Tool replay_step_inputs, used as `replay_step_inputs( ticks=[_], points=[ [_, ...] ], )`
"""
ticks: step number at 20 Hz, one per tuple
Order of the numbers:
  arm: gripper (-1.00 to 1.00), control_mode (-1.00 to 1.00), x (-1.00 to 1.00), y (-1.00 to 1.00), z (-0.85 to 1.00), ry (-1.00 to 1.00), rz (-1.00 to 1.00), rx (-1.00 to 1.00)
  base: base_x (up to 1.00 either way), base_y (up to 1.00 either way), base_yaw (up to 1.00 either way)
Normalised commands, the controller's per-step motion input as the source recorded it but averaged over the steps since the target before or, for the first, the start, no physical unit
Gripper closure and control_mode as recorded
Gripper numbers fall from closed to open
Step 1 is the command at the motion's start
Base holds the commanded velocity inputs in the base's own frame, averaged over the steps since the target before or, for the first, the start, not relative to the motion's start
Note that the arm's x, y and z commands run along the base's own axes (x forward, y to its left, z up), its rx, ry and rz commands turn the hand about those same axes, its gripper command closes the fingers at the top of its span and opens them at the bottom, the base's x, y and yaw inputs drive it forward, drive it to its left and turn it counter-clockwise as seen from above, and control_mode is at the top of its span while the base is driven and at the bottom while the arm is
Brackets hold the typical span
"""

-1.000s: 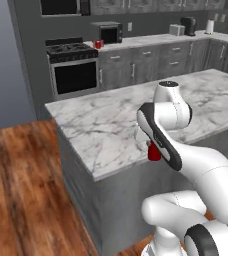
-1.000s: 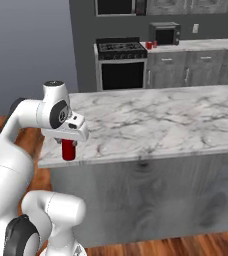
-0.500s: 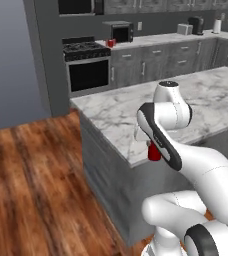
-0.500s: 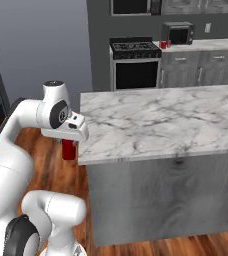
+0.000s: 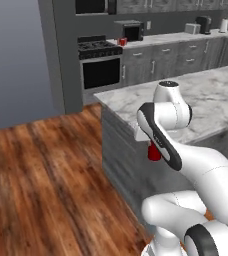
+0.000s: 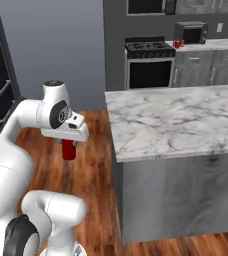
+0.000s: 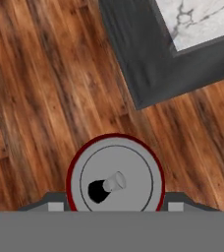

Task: Four empty soda cans are scattered around the kitchen. Gather all the cans and cluster them next to the stove for recycling.

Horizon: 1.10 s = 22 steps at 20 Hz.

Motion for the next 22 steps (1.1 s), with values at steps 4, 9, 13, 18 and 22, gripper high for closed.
replay_step_inputs(
  ticks=[4,9,13,18,22],
  points=[
    [1.00,1.00,0.00,0.00,0.00,0.00,0.00,0.00,0.04,0.73,0.00],
    [1.00,1.00,0.00,0.00,0.00,0.00,0.00,0.00,0.38,0.63,0.00],
    [1.00,1.00,0.00,0.00,0.00,0.00,0.00,0.00,0.49,0.52,0.00],
    [1.00,1.00,0.00,0.00,0.00,0.00,0.00,0.00,0.52,0.47,0.00],
    [1.00,1.00,0.00,0.00,0.00,0.00,0.00,0.00,0.54,0.46,0.00]
  ],
)
